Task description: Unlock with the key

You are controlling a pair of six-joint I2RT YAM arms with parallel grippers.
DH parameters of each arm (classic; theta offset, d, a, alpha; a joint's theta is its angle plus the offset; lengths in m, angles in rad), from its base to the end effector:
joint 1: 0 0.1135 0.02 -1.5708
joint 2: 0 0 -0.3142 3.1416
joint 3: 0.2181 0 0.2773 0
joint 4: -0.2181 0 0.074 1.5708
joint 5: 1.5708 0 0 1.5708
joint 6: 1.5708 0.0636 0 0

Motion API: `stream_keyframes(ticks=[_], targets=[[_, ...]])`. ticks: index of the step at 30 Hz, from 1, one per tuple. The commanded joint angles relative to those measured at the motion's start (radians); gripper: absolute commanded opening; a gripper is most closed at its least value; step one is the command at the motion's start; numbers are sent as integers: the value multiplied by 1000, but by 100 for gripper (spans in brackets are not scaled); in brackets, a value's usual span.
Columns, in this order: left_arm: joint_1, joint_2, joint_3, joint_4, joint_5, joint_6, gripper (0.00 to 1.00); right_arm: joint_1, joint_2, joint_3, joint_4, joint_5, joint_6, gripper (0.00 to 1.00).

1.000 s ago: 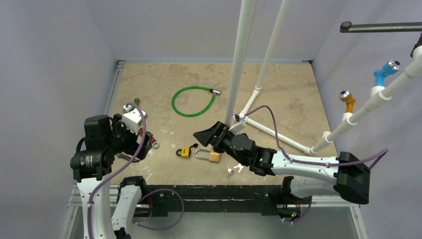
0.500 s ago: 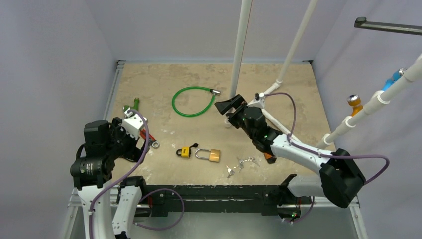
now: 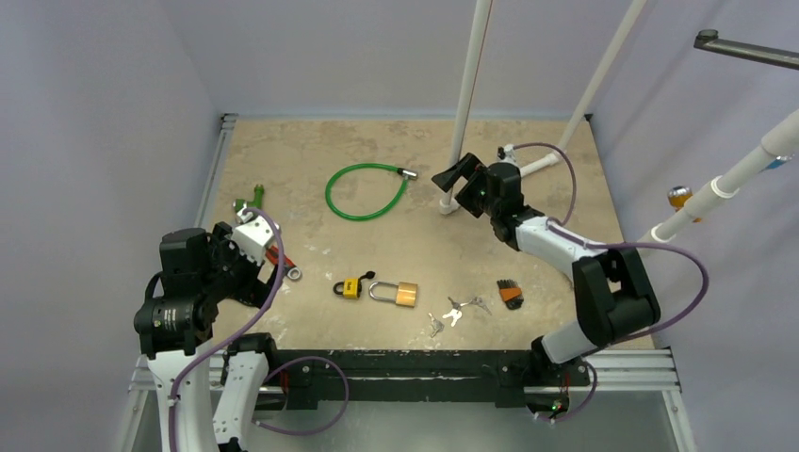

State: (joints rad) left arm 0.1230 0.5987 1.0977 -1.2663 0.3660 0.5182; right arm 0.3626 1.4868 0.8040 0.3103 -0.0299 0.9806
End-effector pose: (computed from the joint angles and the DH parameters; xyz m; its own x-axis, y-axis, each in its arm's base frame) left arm 0.0678 -0.0146 0.3802 -0.5286 0.4007 -0.7483 0.4638 0.8747 0.1407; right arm 0.3450 0.1329 0.2523 -0.5056 0.6964 -0.5093 0.0709 0.6219 0.7799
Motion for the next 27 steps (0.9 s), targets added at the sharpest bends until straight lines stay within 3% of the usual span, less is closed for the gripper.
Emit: stream_keyframes(ticks=[1,10,15,27], targets=[[3,-1,3,3,5,22,100,-52,109,155,-13,-133,-121,99],[3,-16,3,-12,0,43,100,-177,341,407,-100,-434,-291,99],[4,-12,9,-14,4,44,100,-248,435,451,-69,-615,-313,99],[4,-30,27,-64,10,84,100,-413,532,605,-128,-800,-385,99]])
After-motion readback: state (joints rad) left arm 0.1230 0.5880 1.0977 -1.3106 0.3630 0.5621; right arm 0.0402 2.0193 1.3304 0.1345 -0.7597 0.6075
